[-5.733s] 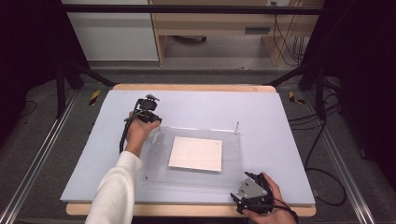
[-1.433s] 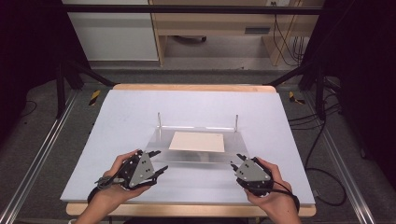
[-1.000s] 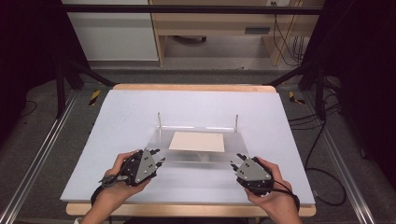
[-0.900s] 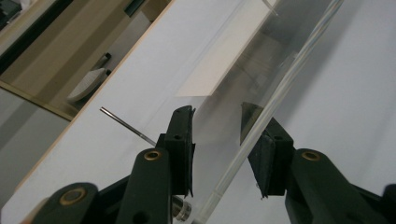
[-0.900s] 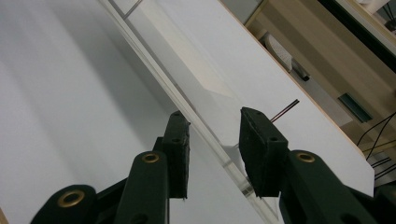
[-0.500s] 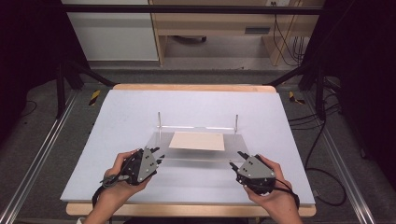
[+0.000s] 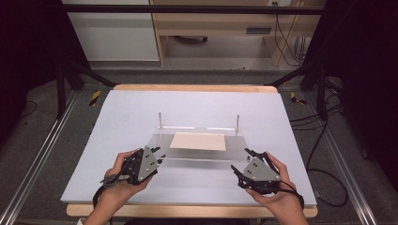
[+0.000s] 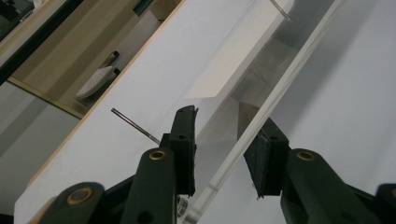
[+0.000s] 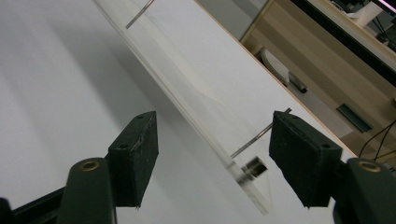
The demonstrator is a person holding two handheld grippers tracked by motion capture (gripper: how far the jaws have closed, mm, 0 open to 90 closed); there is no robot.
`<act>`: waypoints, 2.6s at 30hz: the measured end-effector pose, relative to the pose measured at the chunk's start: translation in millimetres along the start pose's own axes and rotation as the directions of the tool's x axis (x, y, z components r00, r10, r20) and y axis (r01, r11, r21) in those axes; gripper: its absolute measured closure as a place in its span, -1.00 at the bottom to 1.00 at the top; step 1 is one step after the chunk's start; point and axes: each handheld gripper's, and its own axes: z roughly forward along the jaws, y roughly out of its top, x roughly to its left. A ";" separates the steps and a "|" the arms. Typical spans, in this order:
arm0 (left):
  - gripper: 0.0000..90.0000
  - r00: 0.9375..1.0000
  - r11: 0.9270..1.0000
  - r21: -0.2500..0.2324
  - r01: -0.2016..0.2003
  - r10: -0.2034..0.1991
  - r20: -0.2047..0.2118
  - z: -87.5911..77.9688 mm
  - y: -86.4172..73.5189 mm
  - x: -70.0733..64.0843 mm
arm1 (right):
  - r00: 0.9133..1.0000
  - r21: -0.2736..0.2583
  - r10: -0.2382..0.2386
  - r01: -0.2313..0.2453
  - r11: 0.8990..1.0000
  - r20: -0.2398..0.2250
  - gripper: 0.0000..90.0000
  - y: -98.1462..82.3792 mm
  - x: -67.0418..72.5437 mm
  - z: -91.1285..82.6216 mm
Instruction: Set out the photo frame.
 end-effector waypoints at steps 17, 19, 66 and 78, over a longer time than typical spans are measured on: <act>0.44 1.000 1.000 0.000 0.005 -0.005 0.007 -0.1 0.5 1.5 | 0.999 0.033 0.015 -0.014 0.999 -0.031 0.13 -14.3 -13.8 21.6; 0.44 1.000 1.000 0.000 0.004 -0.004 0.007 -0.2 0.4 1.3 | 0.999 0.021 0.018 -0.018 1.000 -0.033 0.27 -13.5 -14.7 21.2; 0.43 0.972 0.991 0.118 0.057 -0.082 0.220 15.3 63.5 106.2 | 0.960 -0.036 0.244 -0.250 0.967 -0.135 -0.21 14.3 -90.7 39.2; 0.31 0.973 0.995 0.041 0.092 -0.099 0.211 18.9 65.3 116.6 | 0.944 -0.092 0.286 -0.303 0.948 -0.165 0.29 21.2 -104.6 39.9</act>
